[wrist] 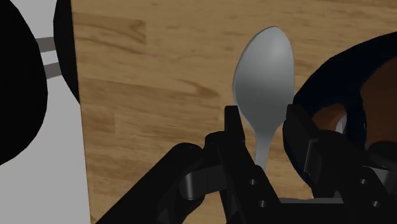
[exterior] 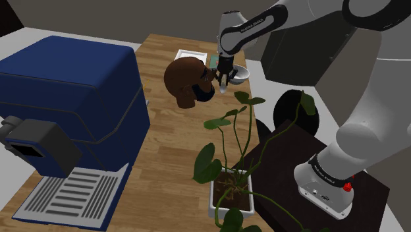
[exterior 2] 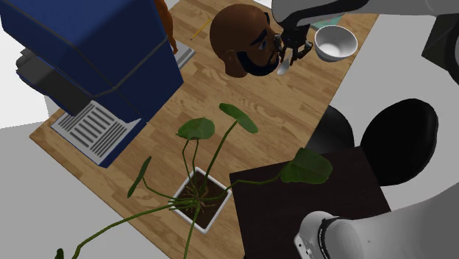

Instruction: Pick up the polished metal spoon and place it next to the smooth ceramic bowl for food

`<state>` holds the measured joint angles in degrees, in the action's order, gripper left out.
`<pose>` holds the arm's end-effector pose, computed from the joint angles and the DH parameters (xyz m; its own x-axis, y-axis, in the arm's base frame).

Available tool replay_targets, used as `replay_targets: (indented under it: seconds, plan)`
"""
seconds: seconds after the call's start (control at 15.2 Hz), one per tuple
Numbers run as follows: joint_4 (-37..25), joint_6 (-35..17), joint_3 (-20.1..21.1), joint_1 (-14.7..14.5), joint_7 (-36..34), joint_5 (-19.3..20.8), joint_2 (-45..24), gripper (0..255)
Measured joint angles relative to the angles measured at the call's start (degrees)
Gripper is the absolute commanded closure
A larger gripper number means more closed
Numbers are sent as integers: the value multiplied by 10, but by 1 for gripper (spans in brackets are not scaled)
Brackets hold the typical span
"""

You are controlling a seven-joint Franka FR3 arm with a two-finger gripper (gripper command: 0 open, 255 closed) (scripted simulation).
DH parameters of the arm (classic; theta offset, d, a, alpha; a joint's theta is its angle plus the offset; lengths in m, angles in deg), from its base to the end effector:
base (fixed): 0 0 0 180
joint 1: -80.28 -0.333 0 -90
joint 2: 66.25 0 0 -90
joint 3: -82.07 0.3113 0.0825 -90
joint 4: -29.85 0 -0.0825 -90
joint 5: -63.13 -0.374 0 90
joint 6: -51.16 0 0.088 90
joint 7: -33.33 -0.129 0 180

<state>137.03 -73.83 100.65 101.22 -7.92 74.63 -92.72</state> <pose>0.6088 -0.0436 0.2485 0.7857 -0.6126 -0.0864 -0.6069 -0.7903 0.0844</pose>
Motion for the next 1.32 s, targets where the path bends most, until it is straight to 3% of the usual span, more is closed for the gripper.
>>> replay_targets:
  seconds: [0.66, 1.32]
  plan:
    - [-125, 44, -37, 65, 111, 10, -74, 255]
    - [-135, 5, -48, 64, 112, 22, -124, 255]
